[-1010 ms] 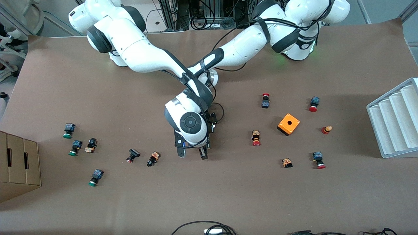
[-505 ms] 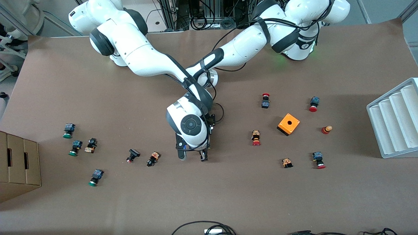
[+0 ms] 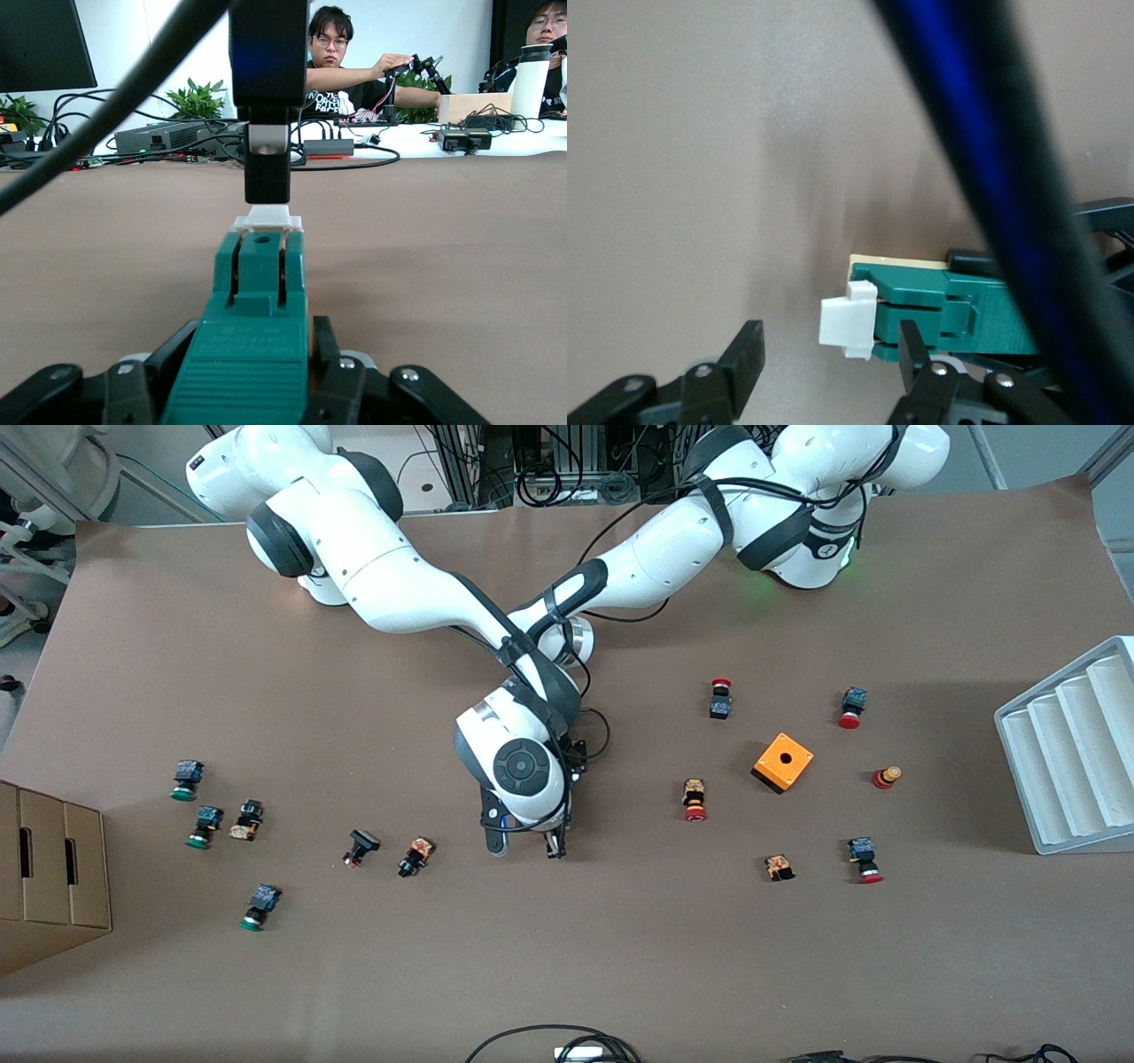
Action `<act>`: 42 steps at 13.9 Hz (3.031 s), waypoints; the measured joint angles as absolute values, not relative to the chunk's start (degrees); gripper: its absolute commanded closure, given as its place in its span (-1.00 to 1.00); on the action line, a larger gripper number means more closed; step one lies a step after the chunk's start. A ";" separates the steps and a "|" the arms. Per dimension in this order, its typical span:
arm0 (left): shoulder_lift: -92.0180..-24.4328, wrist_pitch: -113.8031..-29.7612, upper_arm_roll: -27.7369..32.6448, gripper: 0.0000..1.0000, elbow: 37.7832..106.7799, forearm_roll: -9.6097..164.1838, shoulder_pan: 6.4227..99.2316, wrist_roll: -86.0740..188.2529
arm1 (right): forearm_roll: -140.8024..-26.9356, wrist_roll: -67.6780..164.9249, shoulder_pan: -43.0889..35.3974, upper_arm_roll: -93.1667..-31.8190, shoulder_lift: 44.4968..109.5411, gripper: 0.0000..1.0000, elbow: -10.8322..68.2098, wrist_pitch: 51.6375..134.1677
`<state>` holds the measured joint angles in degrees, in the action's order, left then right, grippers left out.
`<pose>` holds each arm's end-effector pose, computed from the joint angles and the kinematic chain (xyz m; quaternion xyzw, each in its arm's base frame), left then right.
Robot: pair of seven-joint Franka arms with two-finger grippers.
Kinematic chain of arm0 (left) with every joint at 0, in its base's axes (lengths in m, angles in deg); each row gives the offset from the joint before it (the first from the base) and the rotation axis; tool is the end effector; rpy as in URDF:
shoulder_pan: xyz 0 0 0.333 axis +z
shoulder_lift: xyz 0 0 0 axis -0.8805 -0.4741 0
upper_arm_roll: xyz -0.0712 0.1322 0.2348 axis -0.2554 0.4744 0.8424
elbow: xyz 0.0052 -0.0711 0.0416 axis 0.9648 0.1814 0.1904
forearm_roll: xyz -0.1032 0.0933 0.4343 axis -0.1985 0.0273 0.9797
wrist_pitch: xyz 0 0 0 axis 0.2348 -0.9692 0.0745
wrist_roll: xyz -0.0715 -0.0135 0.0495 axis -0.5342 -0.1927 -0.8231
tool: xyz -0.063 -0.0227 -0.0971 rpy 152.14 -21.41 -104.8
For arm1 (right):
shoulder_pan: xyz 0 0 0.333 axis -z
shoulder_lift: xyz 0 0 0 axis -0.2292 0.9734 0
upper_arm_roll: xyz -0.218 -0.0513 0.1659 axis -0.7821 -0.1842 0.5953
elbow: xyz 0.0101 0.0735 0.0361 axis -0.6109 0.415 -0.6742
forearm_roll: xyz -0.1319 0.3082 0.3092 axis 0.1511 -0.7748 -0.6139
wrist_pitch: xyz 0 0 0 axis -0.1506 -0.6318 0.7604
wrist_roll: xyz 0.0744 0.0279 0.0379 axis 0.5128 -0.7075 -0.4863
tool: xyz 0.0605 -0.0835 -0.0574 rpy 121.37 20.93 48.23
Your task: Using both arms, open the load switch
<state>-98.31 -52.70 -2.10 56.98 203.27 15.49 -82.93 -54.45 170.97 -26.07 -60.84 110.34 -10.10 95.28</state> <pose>0.3543 -0.5912 -0.0291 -0.7733 -0.0313 -0.6317 0.0451 0.6422 0.4875 0.1718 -0.7457 0.6655 0.0279 0.0155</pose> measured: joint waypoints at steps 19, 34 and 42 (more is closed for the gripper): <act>-98.31 -52.66 -2.12 0.10 56.98 203.26 15.48 -82.93 | -59.24 173.35 -26.07 -61.38 111.57 0.22 -10.60 94.72; -98.31 -52.64 -2.13 0.04 56.98 203.27 15.46 -82.82 | -60.34 173.71 -25.78 -61.78 111.62 0.49 -11.04 94.15; -98.31 -52.64 -2.12 0.01 56.98 203.27 15.46 -82.79 | -61.84 173.70 -25.66 -63.04 110.73 0.49 -11.46 91.25</act>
